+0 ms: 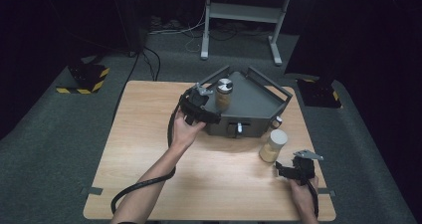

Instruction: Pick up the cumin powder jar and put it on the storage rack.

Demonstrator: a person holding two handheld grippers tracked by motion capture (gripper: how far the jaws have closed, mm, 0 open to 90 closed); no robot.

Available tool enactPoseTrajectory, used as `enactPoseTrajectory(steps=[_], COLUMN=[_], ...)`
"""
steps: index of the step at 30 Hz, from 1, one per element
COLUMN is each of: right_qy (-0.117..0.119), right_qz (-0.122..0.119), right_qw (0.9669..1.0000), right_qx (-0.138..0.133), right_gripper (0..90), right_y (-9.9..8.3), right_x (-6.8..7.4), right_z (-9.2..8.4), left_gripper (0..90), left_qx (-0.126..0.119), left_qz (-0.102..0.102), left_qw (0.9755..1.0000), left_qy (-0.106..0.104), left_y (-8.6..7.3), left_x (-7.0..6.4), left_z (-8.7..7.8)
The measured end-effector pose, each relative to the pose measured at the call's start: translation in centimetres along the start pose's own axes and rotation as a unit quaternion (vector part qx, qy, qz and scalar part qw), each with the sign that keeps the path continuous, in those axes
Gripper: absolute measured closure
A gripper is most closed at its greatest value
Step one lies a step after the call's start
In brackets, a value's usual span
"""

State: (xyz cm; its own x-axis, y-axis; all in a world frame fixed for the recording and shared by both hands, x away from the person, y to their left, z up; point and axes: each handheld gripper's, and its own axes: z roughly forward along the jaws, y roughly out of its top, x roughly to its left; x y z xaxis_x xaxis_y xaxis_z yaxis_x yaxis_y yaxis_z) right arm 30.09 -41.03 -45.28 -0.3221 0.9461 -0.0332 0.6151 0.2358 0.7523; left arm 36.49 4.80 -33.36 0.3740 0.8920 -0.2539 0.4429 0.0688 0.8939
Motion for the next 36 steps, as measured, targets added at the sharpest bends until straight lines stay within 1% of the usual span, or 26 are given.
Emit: enactPoseTrajectory(steps=[3, 4, 5, 6, 7, 8, 12, 14, 20, 21, 22, 25, 26, 28, 30, 32, 34, 35, 36], right_qy=[0.000, 0.000, 0.000, 0.000, 0.000, 0.000, 0.000, 0.000, 0.000, 0.000, 0.000, 0.000, 0.000, 0.000, 0.000, -0.001, -0.001, 0.000, 0.000], right_qz=[-0.001, -0.001, -0.001, -0.001, -0.001, 0.000, -0.001, -0.001, -0.001, -0.001, -0.001, -0.001, -0.001, -0.001, -0.001, -0.002, -0.002, -0.002, -0.002], right_qw=[1.0000, 1.0000, 1.0000, 1.0000, 1.0000, 1.0000, 1.0000, 1.0000, 1.0000, 1.0000, 1.0000, 1.0000, 1.0000, 1.0000, 1.0000, 1.0000, 1.0000, 1.0000, 1.0000], right_qx=[0.000, 0.000, 0.000, 0.000, 0.000, 0.000, 0.000, 0.000, 0.000, 0.000, 0.000, 0.000, 0.000, 0.000, 0.000, -0.001, -0.001, -0.001, -0.001], right_gripper=[10.7, 10.6, 10.7, 10.7, 10.7, 10.7, 10.7, 10.7, 10.7, 10.7, 10.8, 10.8, 10.8, 10.8, 10.8, 10.8, 10.8, 10.7, 10.7], right_y=[0.0, 0.0, 0.0, 0.0, 0.0, 0.0, 0.0, 0.0, 0.0, 0.0, 0.0, 0.0, 0.0, 0.0, 0.0, 0.0, 0.0, 0.0, 0.0], right_x=[0.0, 0.0, 0.0, 0.0, 0.0, 0.0, 0.0, 0.0, 0.0, 0.0, 0.0, 0.0, 0.0, 0.0, 0.0, 0.1, 0.1, 0.0, 0.0], right_z=[0.0, 0.0, 0.0, 0.0, 0.0, 0.0, 0.0, 0.0, 0.0, 0.0, 0.0, 0.0, 0.0, 0.0, 0.0, 0.0, 0.0, 0.0, 0.0], left_gripper=[4.1, 4.1, 4.1, 4.1, 4.0, 4.0, 4.0, 3.9, 3.9, 3.9, 4.0, 4.0, 4.0, 4.0, 4.1, 4.1, 4.2, 4.2, 4.3], left_qx=[0.000, -0.002, -0.003, -0.004, -0.004, -0.005, -0.011, -0.014, -0.012, -0.012, -0.011, -0.012, -0.012, -0.012, -0.013, -0.014, -0.007, 0.001, 0.001], left_qz=[0.001, -0.001, -0.005, -0.020, -0.020, -0.026, -0.032, -0.034, -0.026, -0.028, -0.035, -0.038, -0.043, -0.044, -0.047, -0.048, -0.046, -0.040, -0.040], left_qw=[1.0000, 1.0000, 1.0000, 0.9996, 0.9996, 0.9994, 0.9988, 0.9987, 0.9986, 0.9985, 0.9981, 0.9979, 0.9975, 0.9974, 0.9972, 0.9972, 0.9972, 0.9976, 0.9976], left_qy=[-0.003, -0.005, -0.008, -0.019, -0.019, -0.023, -0.034, -0.036, -0.043, -0.044, -0.048, -0.050, -0.054, -0.055, -0.057, -0.056, -0.058, -0.057, -0.057], left_y=[-0.1, -0.2, -0.3, -0.3, -0.3, -0.4, -0.6, -0.8, -1.5, -1.7, -2.1, -2.5, -2.9, -3.0, -3.7, -4.0, -4.5, -5.0, -5.0], left_x=[0.1, 0.1, 0.2, 0.5, 0.5, 0.6, 0.7, 0.7, 0.6, 0.6, 0.8, 0.9, 1.1, 1.1, 1.2, 1.1, 1.3, 1.3, 1.3], left_z=[-0.4, -0.6, -0.9, -1.3, -1.3, -1.4, -2.4, -2.7, -3.3, -3.4, -3.5, -3.8, -4.0, -4.1, -4.4, -4.4, -4.3, -4.1, -4.1])
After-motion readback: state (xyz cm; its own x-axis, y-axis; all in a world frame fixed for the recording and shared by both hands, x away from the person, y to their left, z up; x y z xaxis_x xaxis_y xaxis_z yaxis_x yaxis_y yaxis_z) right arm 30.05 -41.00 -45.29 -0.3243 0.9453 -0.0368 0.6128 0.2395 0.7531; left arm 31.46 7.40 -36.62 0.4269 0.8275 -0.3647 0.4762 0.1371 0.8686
